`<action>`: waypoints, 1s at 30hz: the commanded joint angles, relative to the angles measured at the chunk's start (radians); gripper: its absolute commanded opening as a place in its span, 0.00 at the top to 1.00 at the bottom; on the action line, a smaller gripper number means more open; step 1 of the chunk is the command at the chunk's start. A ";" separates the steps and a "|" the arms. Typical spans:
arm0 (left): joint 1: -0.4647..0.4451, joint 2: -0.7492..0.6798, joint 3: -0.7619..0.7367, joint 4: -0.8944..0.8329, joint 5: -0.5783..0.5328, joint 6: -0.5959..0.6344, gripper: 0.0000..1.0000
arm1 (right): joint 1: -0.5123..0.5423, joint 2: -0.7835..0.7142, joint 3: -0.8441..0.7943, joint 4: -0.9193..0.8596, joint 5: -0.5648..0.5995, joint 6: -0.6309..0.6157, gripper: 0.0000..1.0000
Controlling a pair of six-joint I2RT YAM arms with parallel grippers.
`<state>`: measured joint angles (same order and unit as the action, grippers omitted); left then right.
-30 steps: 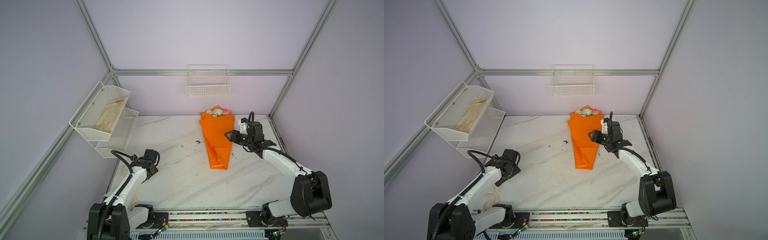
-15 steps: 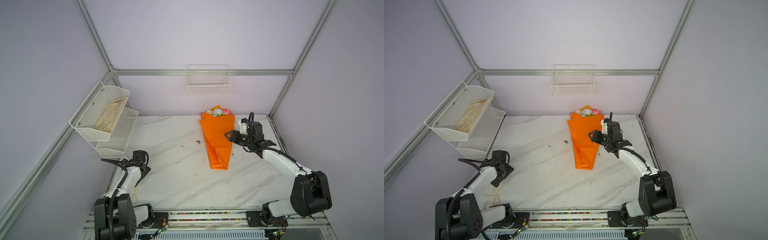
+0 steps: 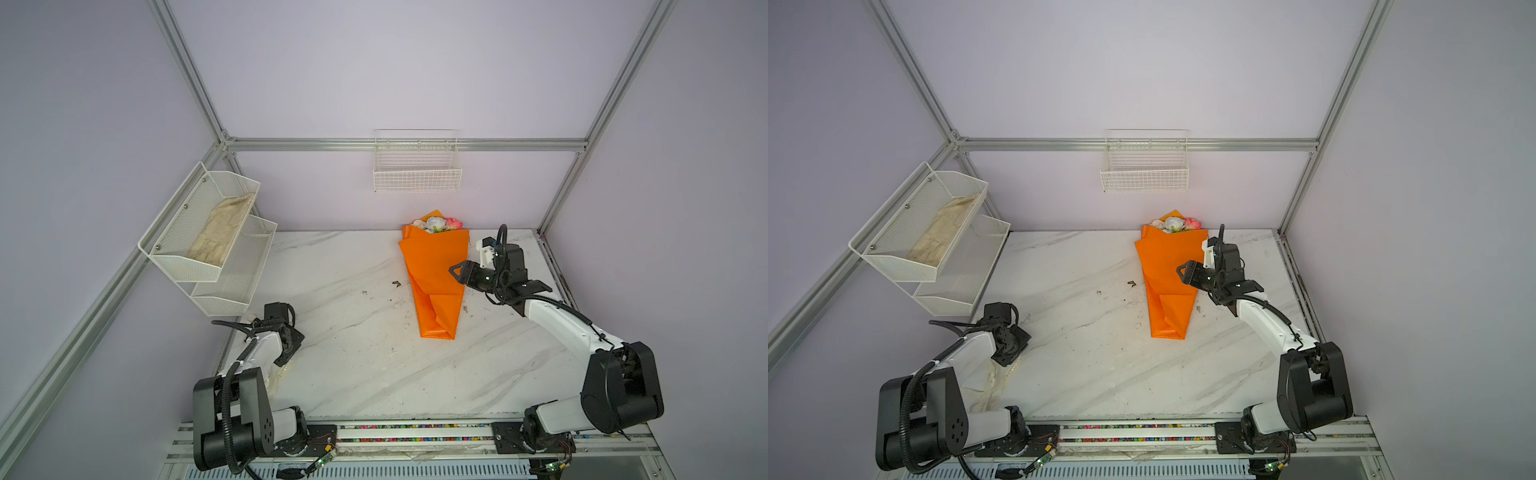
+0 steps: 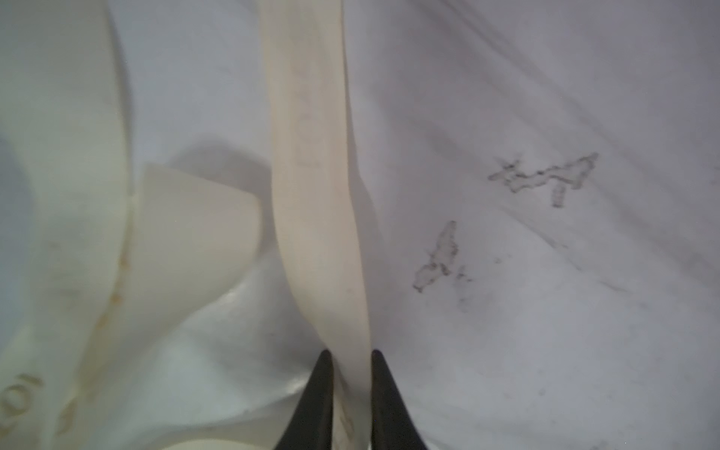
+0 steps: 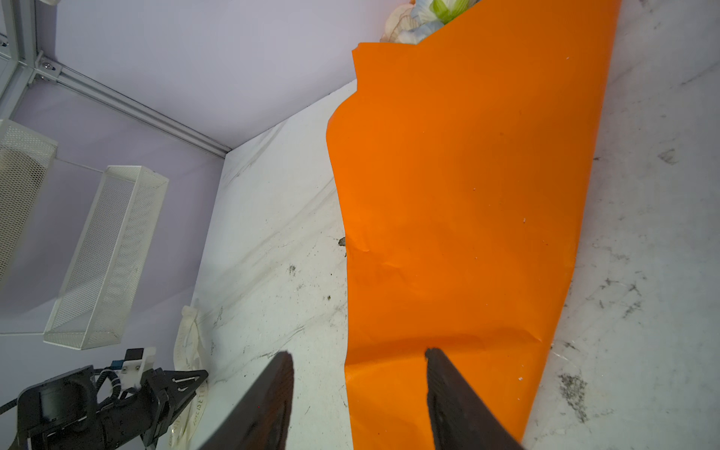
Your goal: Tie the bouquet of fake flowers
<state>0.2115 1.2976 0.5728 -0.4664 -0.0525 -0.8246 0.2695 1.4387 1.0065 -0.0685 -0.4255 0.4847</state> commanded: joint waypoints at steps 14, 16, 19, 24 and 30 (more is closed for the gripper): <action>-0.672 -0.018 0.125 0.308 0.370 -0.174 0.99 | 0.007 -0.186 -0.183 0.087 -0.097 0.035 0.47; -0.761 -0.011 0.166 0.357 0.371 -0.131 1.00 | 0.009 -0.203 -0.204 0.109 -0.136 0.026 0.49; -0.854 0.014 0.234 0.407 0.441 -0.019 1.00 | 0.014 -0.228 -0.224 0.128 -0.181 0.018 0.50; -0.870 0.034 0.232 0.524 0.473 -0.106 1.00 | 0.044 -0.235 -0.239 0.127 -0.244 0.000 0.51; -0.870 0.026 0.165 0.776 0.424 -0.280 1.00 | 0.185 -0.344 -0.364 0.294 -0.200 -0.008 0.50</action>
<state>-0.6617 1.3296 0.7593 0.1154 0.3847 -1.0080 0.3790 1.1614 0.7013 0.0937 -0.6273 0.5018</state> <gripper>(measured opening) 0.047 0.494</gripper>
